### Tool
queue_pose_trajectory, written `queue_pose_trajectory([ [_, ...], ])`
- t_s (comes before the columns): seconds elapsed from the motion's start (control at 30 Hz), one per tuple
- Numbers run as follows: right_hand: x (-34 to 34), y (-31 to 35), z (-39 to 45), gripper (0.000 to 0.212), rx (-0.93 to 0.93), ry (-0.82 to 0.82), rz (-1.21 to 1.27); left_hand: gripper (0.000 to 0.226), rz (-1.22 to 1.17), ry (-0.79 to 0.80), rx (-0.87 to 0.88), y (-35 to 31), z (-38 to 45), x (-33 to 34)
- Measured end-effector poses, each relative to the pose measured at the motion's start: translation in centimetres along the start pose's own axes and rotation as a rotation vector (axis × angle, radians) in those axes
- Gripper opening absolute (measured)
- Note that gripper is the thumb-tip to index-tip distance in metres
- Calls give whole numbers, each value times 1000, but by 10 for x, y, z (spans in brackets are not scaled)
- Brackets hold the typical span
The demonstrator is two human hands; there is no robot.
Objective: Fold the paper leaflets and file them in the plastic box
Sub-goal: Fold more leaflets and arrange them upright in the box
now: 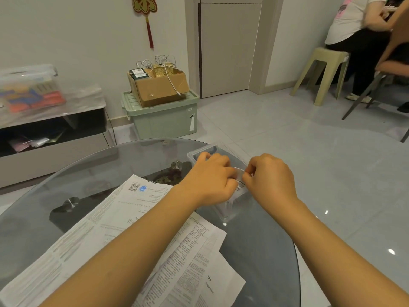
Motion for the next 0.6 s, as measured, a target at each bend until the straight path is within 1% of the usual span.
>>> queue_pose_trajectory([
  [0.07, -2, 0, 1, 16, 24, 55, -42, 57, -37, -11, -6, 0, -2, 0],
  [0.13, -4, 0, 0, 17, 32, 77, -42, 43, -132, -29, -43, 1, -3, -2],
  [0.17, -4, 0, -1, 18, 28, 88, -33, 40, -167, -28, -53, 2, -4, -2],
  [0.2, -4, 0, -1, 18, 23, 102, -22, 41, -174, -15, -46, 1, -3, -2],
  [0.27, -3, -2, -2, 19, 12, 132, 13, 51, -123, 28, -5, 0, -1, 0],
  [0.37, -5, -9, -2, 19, 8, 112, 156, 62, -58, 77, 15, 1, 2, 0],
  [0.5, -11, -20, -3, 16, 27, 66, 335, 64, -34, 64, 33, -1, 3, 0],
  [0.6, -8, -21, -2, 17, 1, 77, 335, 62, -88, 33, 68, -4, 1, 0],
])
Point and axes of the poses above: each hand's wrist, its own z-axis towards the middle knuckle, its own x-axis out of the palm, y = z × x, the point moved 4 cm from there along z, towards the middle knuckle, and after that the axes turned 12 degrees about y, right-handed, at the moved point
